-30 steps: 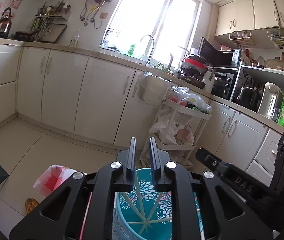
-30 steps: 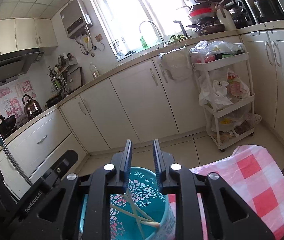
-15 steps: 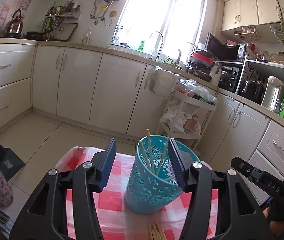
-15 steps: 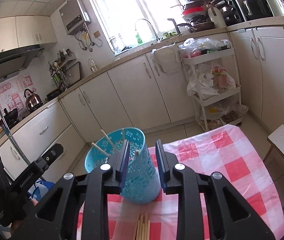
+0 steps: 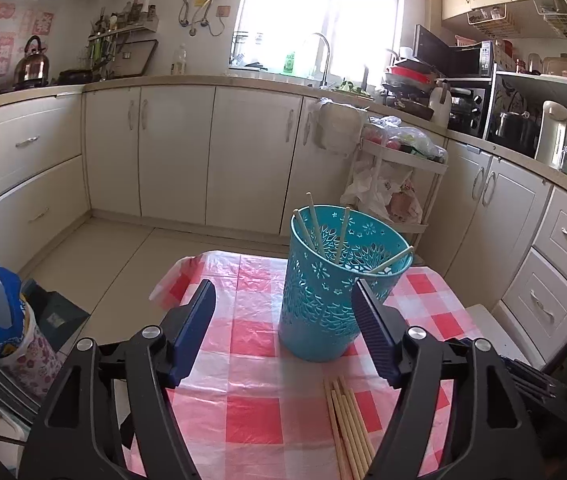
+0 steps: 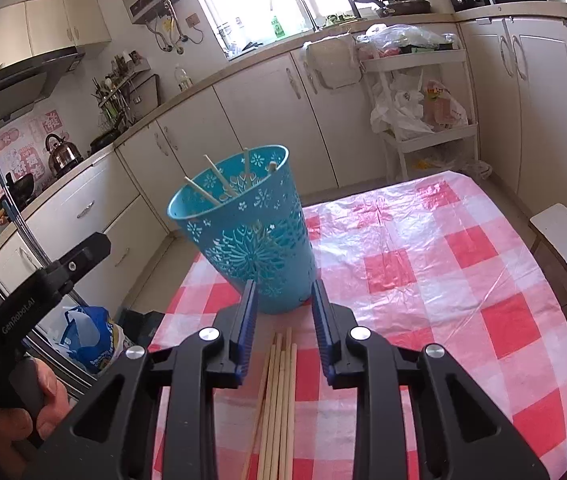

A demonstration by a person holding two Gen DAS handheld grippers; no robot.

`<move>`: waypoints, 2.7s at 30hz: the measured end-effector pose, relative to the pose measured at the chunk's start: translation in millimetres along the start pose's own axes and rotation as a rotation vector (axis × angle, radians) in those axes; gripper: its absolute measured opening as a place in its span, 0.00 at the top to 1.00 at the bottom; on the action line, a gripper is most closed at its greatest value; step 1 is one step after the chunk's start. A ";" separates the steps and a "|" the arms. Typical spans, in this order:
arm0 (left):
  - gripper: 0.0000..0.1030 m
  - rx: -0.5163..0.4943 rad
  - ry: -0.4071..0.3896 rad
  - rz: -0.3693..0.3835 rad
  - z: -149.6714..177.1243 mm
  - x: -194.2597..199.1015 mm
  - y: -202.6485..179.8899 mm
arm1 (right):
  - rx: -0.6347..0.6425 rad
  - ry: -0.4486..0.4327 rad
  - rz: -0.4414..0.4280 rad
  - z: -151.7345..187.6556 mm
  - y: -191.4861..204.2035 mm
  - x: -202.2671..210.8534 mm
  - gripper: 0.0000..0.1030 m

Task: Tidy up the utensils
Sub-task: 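Bring the left tool back over the remaining sticks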

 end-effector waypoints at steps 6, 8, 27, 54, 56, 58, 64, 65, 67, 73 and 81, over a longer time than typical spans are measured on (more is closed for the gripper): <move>0.32 -0.018 0.016 -0.006 6.5 4.1 -1.7 | -0.009 0.048 0.013 17.3 -5.8 -1.8 0.73; 0.31 -0.019 0.024 -0.007 10.0 4.7 -1.3 | -0.015 0.061 0.017 22.1 -8.0 -2.5 0.73; 0.29 -0.034 0.219 -0.047 72.9 -23.3 17.5 | 0.039 0.287 0.097 78.6 -17.5 -48.7 0.73; 0.26 -0.237 0.353 -0.024 106.6 -62.2 -31.1 | 0.125 0.342 0.119 73.6 -38.5 -53.3 0.81; 0.26 -0.255 0.372 -0.018 110.1 -66.4 -37.1 | 0.112 0.336 0.103 73.5 -41.1 -51.5 0.81; 0.26 -0.259 0.396 -0.002 113.6 -69.2 -40.7 | 0.090 0.331 0.089 72.4 -44.0 -51.1 0.81; 0.26 -0.306 0.430 0.003 125.4 -72.1 -52.6 | 0.059 0.322 0.060 71.8 -46.5 -49.5 0.80; 0.26 -0.314 0.434 0.000 127.1 -72.9 -53.9 | 0.059 0.322 0.060 71.8 -46.4 -49.4 0.79; 0.26 -0.326 0.440 -0.010 129.0 -74.3 -54.4 | 0.058 0.322 0.058 71.5 -46.5 -49.2 0.79; 0.26 -0.336 0.450 -0.026 129.8 -82.0 -53.2 | 0.073 0.325 0.064 71.8 -44.9 -49.4 0.76; 0.38 -0.362 0.428 0.030 125.8 -85.2 -53.1 | 0.137 0.360 0.080 70.9 -33.8 -62.0 0.74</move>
Point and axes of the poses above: each gripper's, at about its wrist camera, not at the fingertips, and x roughly against the way its jaws point, y to its left, z to its underside, the point moved 2 cm from there along -x, roughly the way its jaws point, and after that the axes turned 13 degrees about -z, right-handed, at the moved point
